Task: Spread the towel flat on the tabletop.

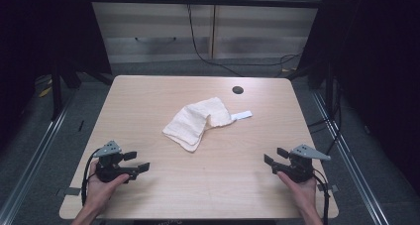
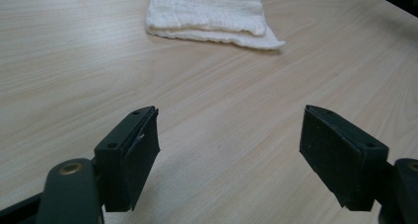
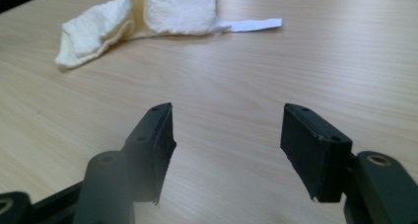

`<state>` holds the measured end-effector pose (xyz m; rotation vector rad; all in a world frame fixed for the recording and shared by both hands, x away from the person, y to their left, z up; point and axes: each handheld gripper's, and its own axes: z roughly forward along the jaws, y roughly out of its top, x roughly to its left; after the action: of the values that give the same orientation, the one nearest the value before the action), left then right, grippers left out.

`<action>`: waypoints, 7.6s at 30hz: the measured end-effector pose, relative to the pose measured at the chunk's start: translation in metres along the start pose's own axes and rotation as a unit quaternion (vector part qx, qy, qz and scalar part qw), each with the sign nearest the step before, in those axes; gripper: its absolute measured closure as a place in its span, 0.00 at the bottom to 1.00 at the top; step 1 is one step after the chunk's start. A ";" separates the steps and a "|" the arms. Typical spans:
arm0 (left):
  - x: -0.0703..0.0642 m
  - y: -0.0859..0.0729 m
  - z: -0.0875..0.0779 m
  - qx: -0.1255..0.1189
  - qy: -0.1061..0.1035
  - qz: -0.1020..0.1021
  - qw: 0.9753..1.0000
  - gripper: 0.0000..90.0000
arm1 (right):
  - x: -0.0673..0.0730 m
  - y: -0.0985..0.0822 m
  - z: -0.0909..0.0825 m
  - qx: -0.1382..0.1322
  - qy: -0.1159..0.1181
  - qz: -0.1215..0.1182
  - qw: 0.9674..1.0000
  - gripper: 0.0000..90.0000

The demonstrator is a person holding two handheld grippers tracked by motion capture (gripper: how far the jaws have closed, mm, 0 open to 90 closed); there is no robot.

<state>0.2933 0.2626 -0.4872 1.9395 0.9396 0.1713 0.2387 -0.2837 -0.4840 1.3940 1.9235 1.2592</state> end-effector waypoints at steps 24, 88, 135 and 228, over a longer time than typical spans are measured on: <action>-0.005 0.002 -0.003 -0.042 -0.031 -0.003 0.999 0.46 | 0.046 0.040 0.042 0.047 0.126 -0.039 0.990 0.38; 0.001 0.000 -0.007 -0.014 -0.036 -0.009 0.999 0.19 | 0.056 0.087 0.215 0.185 0.194 -0.076 0.960 0.95; 0.001 0.001 0.000 -0.008 -0.037 -0.005 0.999 0.19 | 0.099 0.041 0.054 0.109 0.247 -0.123 0.955 0.69; -0.001 0.006 -0.005 -0.039 -0.052 -0.010 0.998 0.21 | 0.095 0.169 0.070 0.000 0.204 -0.103 0.974 1.00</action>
<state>0.2936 0.2642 -0.4794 1.8489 0.8723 0.0929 0.3404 -0.1565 -0.3572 0.9538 2.2645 1.5287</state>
